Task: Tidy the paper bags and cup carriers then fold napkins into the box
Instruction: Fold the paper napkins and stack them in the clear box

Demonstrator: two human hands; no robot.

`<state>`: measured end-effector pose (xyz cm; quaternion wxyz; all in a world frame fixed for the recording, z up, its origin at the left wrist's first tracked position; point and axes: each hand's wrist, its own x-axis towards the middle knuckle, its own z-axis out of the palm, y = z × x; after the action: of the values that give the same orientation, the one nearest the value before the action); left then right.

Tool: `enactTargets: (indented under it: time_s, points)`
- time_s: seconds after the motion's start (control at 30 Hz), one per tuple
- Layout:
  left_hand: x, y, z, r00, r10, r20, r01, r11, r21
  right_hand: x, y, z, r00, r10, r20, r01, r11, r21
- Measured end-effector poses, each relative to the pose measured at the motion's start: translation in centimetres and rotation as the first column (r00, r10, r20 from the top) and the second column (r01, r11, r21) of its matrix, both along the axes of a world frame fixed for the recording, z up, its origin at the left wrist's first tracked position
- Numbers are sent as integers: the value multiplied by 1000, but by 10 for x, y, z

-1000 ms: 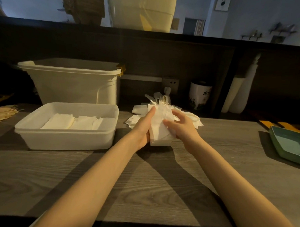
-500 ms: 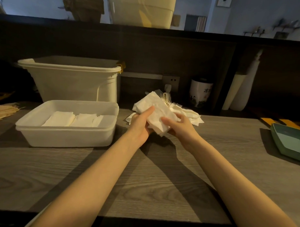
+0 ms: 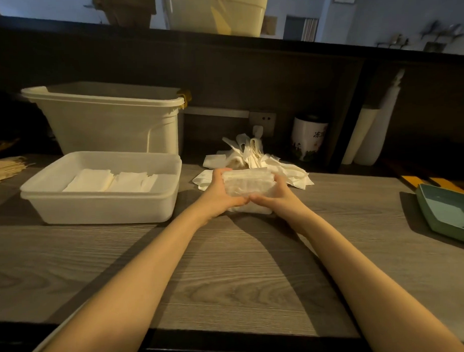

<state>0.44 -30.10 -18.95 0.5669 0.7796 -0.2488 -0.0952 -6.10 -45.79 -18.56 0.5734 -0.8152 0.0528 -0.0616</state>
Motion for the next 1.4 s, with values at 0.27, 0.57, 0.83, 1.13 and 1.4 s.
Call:
enactTargets:
  time_s: [0.27,0.57,0.83,1.13,1.4]
  points:
    - [0,-6,6,972,129,196,-106,987,-124,1,9,4,965,-24,262,36,999,-40]
    - [6,5,2,963,93,254,-113,991,67,2,-4,1,992,-54,116,79,972,-220]
    - [-10,2,24,985,-131,-112,147,979,143,2,1,14,920,-262,293,201,954,220]
    - [-27,-14,28,892,-165,-421,79,974,-214,6,18,19,936,-289,203,252,949,191]
    - [-36,-18,39,859,-46,-510,-166,917,-362,2,27,20,985,-65,157,58,997,50]
